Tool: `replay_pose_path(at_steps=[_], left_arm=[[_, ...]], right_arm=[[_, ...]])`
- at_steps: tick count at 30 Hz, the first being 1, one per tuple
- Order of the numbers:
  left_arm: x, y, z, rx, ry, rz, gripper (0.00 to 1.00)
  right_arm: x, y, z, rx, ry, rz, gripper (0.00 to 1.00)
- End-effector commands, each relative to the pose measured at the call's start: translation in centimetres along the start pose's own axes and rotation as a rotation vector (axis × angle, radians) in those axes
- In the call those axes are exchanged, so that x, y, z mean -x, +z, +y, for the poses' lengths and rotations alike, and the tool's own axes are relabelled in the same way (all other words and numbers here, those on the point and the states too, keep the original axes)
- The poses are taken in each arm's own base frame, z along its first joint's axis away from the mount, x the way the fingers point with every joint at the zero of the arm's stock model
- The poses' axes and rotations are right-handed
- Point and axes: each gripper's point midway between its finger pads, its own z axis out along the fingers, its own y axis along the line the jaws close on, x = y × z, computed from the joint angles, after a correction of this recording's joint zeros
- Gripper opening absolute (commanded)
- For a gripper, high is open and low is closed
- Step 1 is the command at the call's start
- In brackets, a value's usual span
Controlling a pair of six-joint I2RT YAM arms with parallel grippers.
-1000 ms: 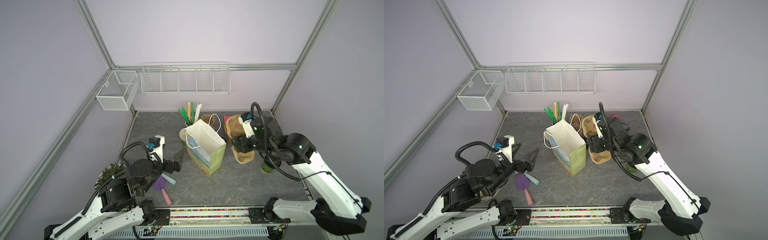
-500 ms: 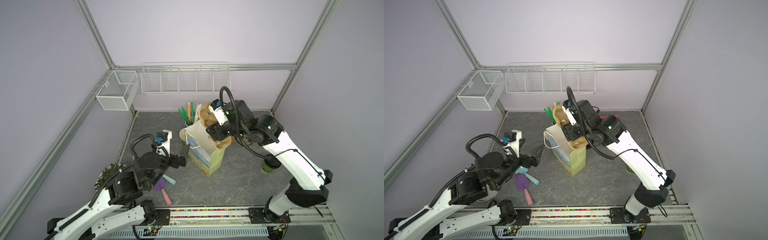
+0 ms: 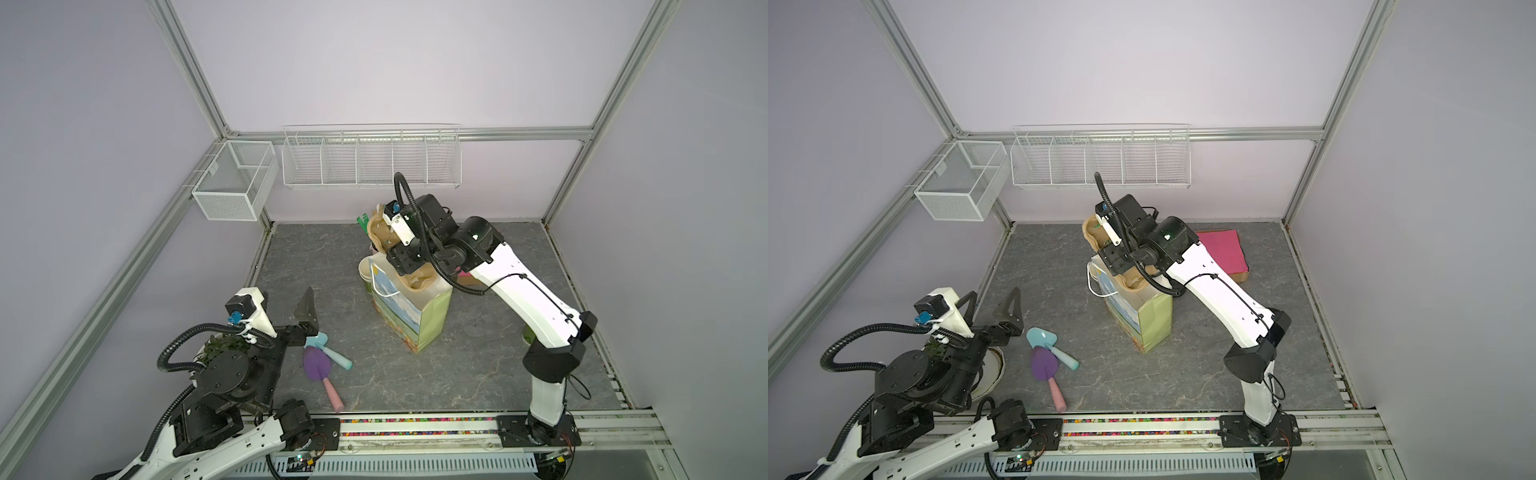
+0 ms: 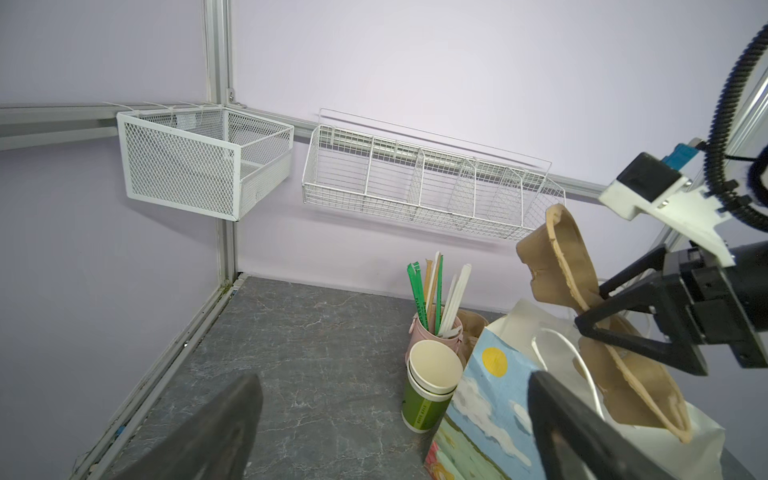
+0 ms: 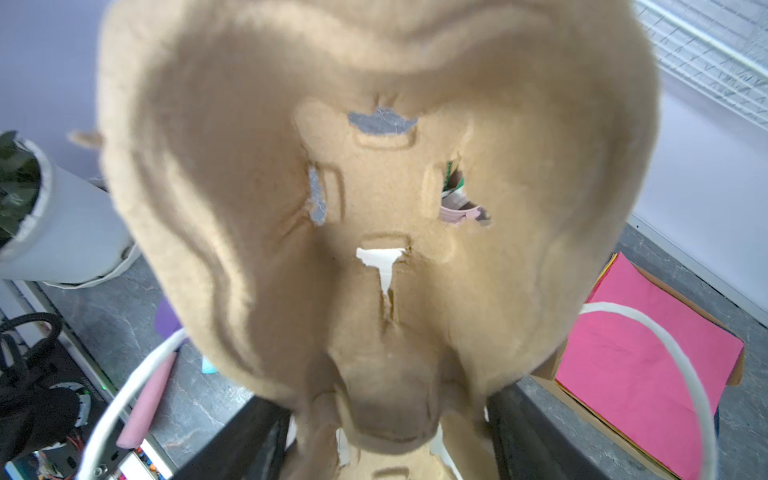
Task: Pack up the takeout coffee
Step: 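Lower the carrier down into the bag with the right gripper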
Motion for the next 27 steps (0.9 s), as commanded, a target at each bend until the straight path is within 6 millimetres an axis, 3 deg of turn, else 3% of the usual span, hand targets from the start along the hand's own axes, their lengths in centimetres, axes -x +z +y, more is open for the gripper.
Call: replay_pose_path(at_steps=[1, 14, 27], left_arm=[[0.3, 0.1, 0.5, 0.039, 0.011, -0.012, 0.99], [-0.1, 0.3, 0.1, 0.031, 0.041, 0.002, 0.99], [-0.3, 0.5, -0.2, 0.028, 0.056, 0.008, 0.99]], right_arm=[[-1.1, 0.8, -0.2, -0.019, -0.036, 0.044, 0.74], [-4.6, 2.9, -0.8, -0.045, -0.028, 0.165, 0.74], [-6.4, 2.6, -1.3, -0.065, 0.014, 0.241, 0.73]])
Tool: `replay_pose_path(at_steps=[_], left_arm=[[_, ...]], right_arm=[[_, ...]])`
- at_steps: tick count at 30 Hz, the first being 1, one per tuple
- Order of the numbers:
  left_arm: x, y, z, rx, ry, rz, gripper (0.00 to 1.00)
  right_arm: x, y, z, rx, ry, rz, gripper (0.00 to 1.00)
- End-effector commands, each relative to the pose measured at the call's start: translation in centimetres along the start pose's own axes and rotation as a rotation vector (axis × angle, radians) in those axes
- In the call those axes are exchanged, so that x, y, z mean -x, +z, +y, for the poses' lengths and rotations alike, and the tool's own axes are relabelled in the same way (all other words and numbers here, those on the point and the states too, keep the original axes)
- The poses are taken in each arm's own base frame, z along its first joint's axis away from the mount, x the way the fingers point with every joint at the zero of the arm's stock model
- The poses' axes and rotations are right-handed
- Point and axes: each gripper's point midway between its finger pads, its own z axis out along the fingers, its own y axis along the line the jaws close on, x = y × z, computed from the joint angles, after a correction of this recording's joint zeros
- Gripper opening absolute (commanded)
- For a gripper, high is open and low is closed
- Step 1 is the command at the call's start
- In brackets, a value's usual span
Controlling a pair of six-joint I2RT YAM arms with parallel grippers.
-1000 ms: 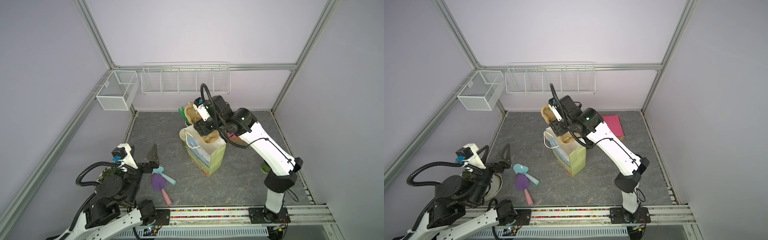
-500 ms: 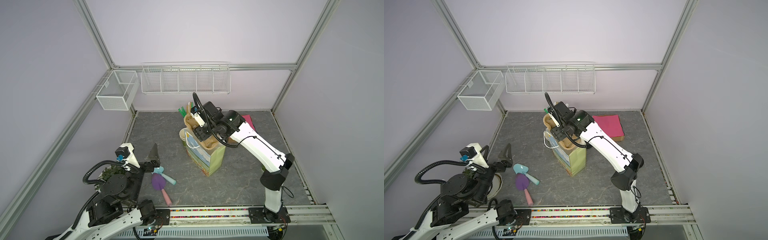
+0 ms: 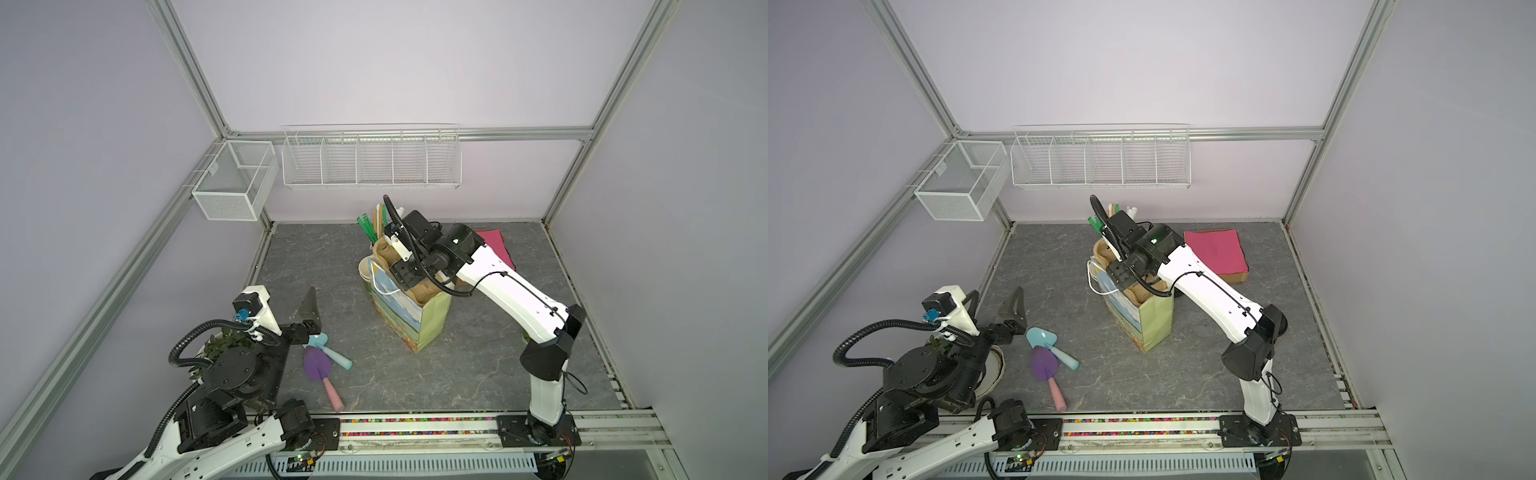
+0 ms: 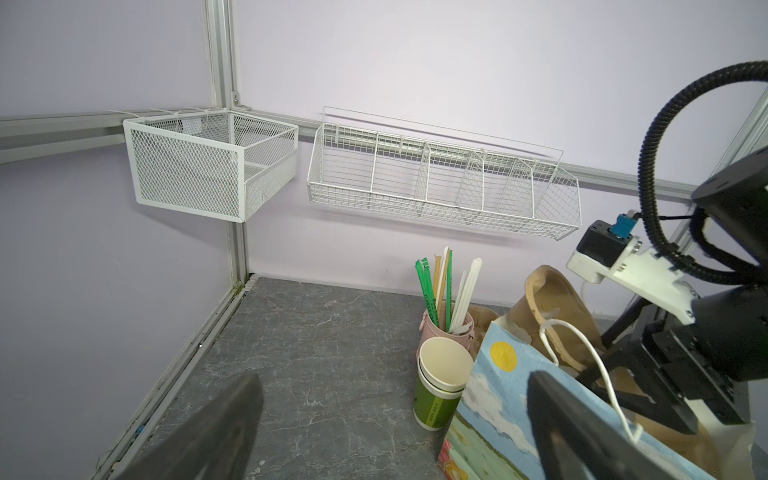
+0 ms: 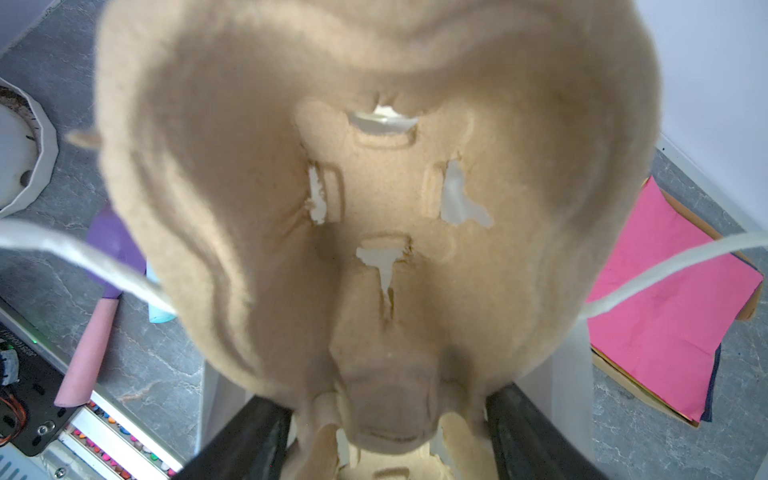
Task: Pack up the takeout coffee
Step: 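Lower the carrier down into the bag with the right gripper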
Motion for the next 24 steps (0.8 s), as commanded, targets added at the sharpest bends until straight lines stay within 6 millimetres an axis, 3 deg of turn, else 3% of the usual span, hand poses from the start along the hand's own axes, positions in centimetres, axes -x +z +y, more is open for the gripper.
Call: replay_pose_path(at_steps=[1, 9, 24], left_arm=[[-0.1, 0.1, 0.1, 0.016, 0.021, -0.002, 0.99], [-0.1, 0.3, -0.1, 0.019, 0.037, 0.005, 0.99], [-0.2, 0.3, 0.1, 0.026, 0.046, 0.003, 0.99]], right_arm=[[-0.9, -0.4, -0.6, -0.021, 0.024, 0.038, 0.73], [-1.5, -1.1, -0.7, -0.033, 0.031, 0.044, 0.73], [-3.8, 1.0, 0.3, 0.001, 0.002, 0.137, 0.73]])
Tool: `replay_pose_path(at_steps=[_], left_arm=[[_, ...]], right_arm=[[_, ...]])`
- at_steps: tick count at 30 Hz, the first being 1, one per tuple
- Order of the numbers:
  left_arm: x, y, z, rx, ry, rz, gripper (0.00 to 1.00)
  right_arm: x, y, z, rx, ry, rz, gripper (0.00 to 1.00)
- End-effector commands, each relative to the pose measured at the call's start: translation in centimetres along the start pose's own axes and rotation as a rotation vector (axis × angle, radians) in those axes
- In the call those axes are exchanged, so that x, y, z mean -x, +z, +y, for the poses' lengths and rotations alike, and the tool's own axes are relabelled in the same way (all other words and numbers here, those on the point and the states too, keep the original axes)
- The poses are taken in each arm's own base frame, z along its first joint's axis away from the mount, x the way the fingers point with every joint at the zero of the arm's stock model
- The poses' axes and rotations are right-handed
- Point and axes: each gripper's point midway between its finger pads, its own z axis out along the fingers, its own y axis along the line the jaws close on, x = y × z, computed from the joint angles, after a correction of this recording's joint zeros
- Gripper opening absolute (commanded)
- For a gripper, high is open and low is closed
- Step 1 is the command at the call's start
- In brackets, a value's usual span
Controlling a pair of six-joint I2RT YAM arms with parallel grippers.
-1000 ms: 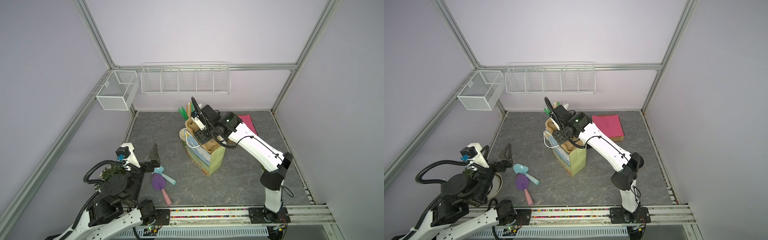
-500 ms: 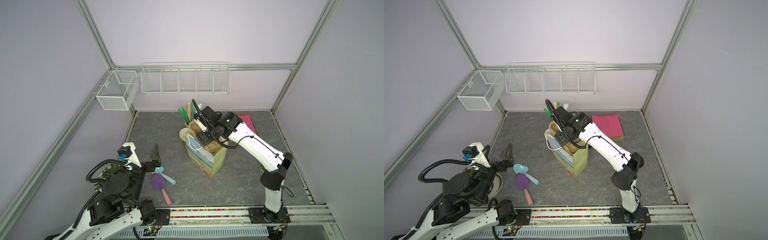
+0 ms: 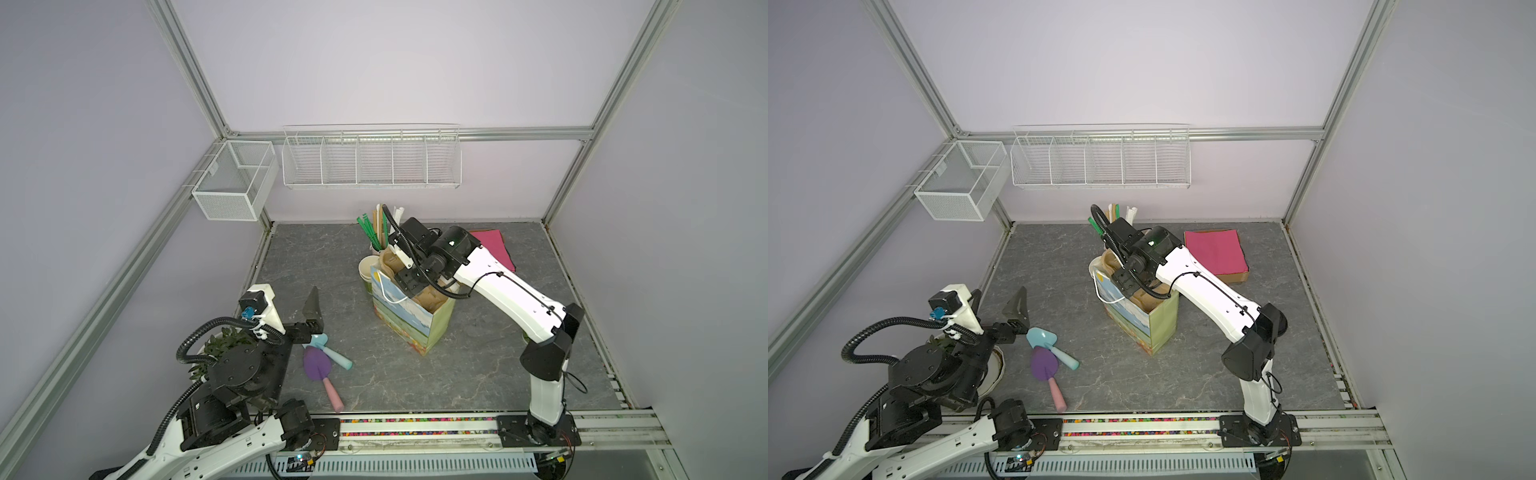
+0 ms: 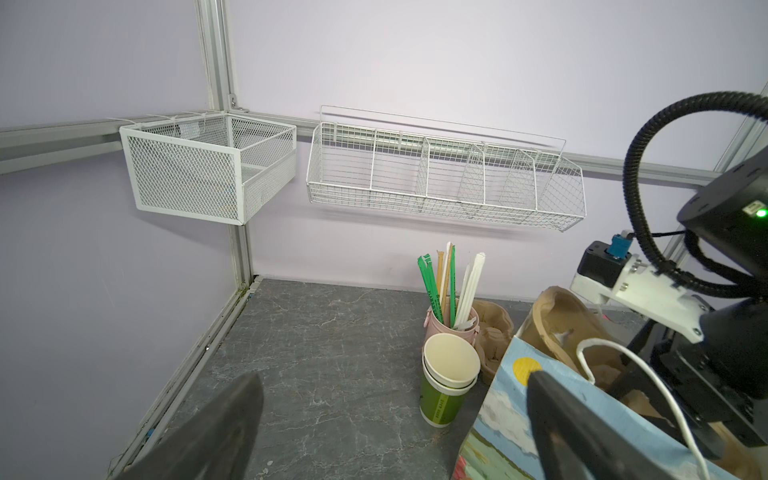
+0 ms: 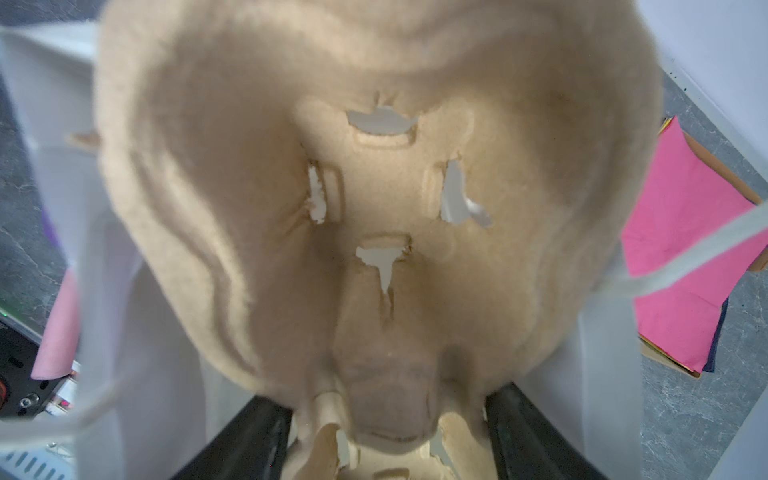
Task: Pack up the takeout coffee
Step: 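Lower the carrier down into the bag with the right gripper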
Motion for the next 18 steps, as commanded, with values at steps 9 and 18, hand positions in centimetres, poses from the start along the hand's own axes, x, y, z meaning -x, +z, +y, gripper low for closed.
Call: replay_pose_path(at_steps=[9, 18], left_arm=[[0.1, 0.0, 0.4, 0.027, 0.016, -0.005, 0.99], [0.0, 0.1, 0.4, 0.029, 0.023, -0.003, 0.99]], right_arm=[[-2.2, 1.1, 0.6, 0.026, -0.021, 0.070, 0.73], [-3.3, 2.6, 0.9, 0.026, -0.025, 0.111, 0.73]])
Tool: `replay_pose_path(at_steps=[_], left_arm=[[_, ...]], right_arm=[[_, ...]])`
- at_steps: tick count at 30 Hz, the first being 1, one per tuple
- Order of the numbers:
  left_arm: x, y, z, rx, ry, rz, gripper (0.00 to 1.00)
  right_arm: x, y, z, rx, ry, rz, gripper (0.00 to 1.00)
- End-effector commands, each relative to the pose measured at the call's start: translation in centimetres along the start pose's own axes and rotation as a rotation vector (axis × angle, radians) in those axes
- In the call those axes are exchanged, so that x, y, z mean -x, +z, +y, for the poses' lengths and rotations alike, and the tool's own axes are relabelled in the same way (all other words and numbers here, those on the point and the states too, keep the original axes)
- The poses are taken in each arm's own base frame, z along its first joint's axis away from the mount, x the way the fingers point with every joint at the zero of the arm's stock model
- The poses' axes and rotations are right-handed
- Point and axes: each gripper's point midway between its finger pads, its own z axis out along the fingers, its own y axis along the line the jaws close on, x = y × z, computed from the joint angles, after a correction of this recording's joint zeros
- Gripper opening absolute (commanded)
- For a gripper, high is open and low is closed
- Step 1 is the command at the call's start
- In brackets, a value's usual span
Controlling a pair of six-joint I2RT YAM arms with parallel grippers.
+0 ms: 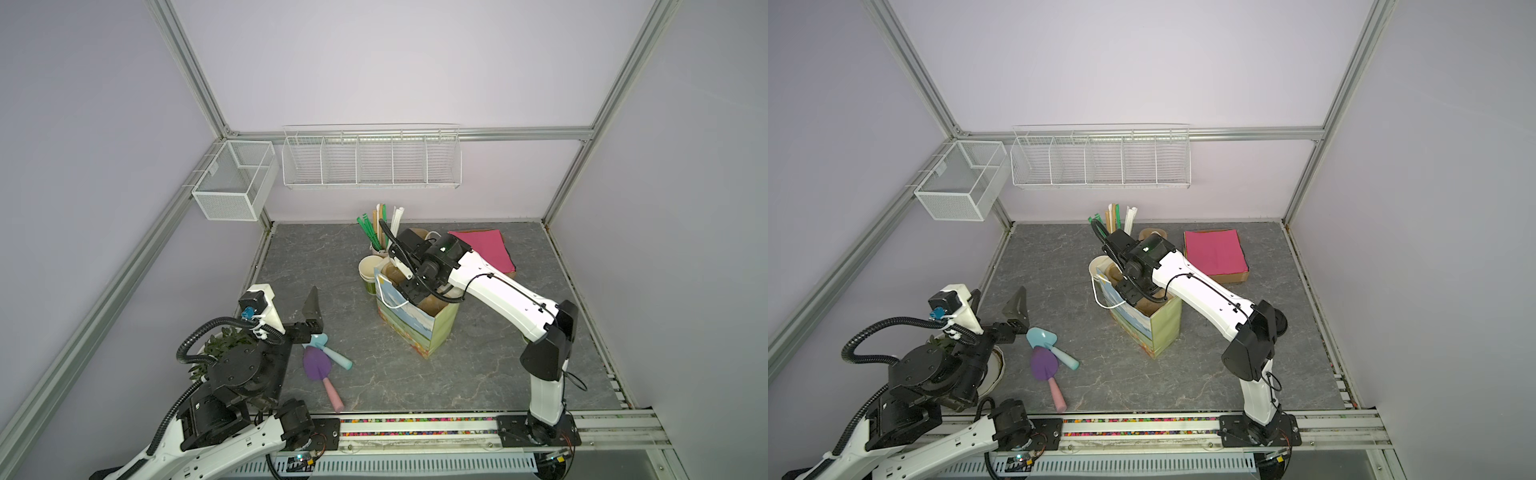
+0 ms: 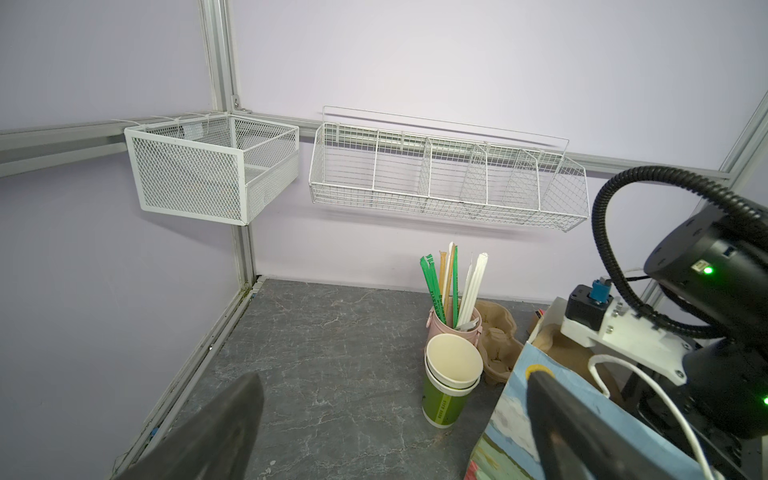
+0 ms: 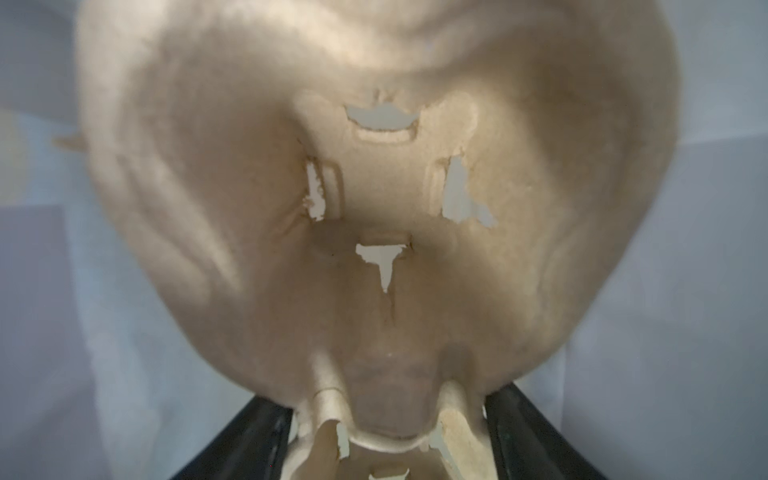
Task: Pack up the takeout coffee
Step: 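Lower the carrier down into the bag with the right gripper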
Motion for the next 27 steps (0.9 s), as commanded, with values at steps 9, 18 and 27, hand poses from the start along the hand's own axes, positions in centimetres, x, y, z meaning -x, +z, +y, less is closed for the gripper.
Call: replay_pose_path(at_steps=[9, 18, 27], left_arm=[[-0.1, 0.2, 0.1, 0.022, 0.030, 0.001, 0.99], [-0.2, 0.3, -0.1, 0.019, 0.036, 0.005, 0.99], [-0.2, 0.3, -0.1, 0.018, 0.039, 0.005, 0.99]], right_arm=[[-1.6, 2.0, 0.8, 0.031, 0.010, 0.041, 0.73], [-2.6, 4.4, 1.5, 0.053, 0.033, 0.082, 0.73], [-3.9, 7.0, 1.8, 0.067, 0.081, 0.108, 0.72]])
